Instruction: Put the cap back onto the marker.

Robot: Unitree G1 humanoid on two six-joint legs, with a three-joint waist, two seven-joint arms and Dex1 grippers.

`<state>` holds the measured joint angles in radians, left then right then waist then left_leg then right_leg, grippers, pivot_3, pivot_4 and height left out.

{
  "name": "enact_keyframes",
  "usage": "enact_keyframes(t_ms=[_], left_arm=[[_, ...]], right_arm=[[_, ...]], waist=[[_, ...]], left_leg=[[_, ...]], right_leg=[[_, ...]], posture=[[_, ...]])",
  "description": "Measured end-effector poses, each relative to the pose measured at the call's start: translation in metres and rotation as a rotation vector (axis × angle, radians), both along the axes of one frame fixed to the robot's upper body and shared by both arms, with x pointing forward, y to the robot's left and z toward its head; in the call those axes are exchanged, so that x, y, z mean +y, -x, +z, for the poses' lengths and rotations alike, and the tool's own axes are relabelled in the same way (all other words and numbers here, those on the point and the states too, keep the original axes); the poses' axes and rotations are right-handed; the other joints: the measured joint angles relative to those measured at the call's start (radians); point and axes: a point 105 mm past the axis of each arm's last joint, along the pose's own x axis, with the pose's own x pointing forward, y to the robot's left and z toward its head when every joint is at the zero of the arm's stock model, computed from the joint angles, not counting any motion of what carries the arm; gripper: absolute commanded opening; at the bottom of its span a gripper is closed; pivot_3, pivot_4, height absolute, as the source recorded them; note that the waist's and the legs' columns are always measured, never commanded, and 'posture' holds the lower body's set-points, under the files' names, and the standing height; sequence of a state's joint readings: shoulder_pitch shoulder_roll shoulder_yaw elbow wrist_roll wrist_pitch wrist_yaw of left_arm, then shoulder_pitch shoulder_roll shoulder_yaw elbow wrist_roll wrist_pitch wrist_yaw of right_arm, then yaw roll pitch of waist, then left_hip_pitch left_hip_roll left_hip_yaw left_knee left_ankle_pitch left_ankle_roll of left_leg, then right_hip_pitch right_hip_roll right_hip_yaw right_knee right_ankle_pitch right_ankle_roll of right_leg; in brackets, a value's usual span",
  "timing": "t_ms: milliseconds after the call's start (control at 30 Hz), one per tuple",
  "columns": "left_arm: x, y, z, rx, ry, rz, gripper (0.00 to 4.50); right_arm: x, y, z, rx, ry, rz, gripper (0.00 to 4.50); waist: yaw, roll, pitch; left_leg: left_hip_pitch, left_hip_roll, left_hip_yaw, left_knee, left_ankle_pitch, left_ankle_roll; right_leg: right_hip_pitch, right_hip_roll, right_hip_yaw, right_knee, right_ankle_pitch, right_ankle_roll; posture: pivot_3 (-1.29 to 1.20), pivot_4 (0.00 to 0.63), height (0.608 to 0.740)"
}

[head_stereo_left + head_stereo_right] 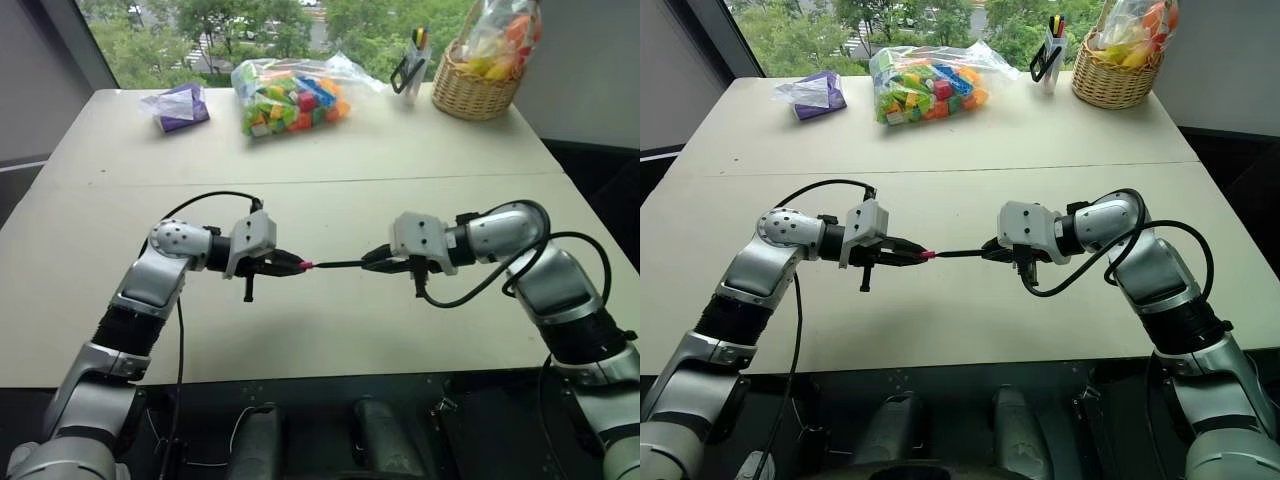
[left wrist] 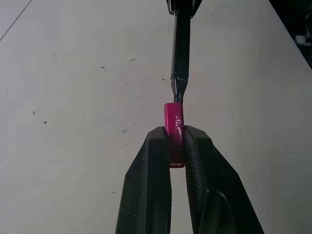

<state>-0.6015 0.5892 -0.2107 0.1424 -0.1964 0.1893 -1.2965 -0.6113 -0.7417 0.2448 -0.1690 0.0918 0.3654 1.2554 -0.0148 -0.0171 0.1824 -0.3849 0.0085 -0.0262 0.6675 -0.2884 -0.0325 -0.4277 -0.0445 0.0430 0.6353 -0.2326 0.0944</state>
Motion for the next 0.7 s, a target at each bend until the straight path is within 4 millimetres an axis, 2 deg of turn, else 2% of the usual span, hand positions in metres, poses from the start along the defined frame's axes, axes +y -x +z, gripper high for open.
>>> enact_keyframes(t_ms=[200, 700], left_arm=[[-0.009, 0.008, 0.005, -0.025, -0.002, -0.058, 0.0], [-0.007, 0.009, 0.005, -0.047, -0.014, -0.067, 0.0]], right_arm=[[0.004, 0.002, -0.002, 0.012, -0.008, 0.016, 0.03], [0.006, 0.001, -0.003, 0.03, -0.014, 0.029, 0.03]], waist=[[0.0, 0.0, 0.0], [0.0, 0.0, 0.0]], left_leg=[[0.0, 0.0, 0.0, 0.0, 0.0, 0.0], [0.0, 0.0, 0.0, 0.0, 0.0, 0.0]], right_leg=[[0.0, 0.0, 0.0, 0.0, 0.0, 0.0], [0.0, 0.0, 0.0, 0.0, 0.0, 0.0]], posture=[[0.0, 0.15, 0.74], [0.0, 0.15, 0.74]])
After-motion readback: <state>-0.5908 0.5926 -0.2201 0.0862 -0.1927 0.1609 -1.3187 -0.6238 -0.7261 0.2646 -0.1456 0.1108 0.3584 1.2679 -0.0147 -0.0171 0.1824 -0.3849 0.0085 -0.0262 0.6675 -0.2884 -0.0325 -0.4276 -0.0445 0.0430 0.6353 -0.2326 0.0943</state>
